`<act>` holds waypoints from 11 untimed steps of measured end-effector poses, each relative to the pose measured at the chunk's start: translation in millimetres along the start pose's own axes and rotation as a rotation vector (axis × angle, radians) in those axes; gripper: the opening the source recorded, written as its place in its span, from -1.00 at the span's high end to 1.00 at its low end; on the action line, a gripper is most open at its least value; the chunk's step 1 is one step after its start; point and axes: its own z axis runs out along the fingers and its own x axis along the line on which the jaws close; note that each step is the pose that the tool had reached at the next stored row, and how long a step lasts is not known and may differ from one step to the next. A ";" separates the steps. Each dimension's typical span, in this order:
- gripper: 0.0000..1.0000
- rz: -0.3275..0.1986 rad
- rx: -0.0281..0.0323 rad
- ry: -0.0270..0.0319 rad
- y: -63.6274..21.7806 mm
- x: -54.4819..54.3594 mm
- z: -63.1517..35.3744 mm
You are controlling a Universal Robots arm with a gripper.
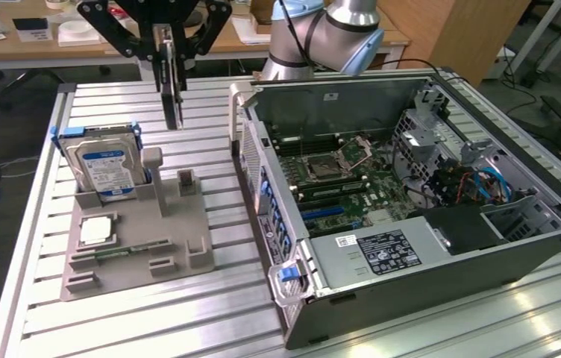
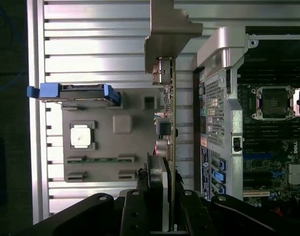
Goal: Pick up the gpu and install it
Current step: 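Pick up the gpu and move the gpu toward the slot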
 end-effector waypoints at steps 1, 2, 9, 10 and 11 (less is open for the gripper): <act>0.44 0.000 0.0000 -0.0002 0.0 -0.8 0.1; 0.44 0.000 0.0000 -0.0001 0.1 -1.8 0.1; 0.44 0.000 0.0000 0.0000 0.5 -14.0 0.2; 0.44 0.000 0.0000 0.0000 0.6 -16.5 0.3; 0.44 0.000 0.0000 -0.0001 0.7 -18.7 0.3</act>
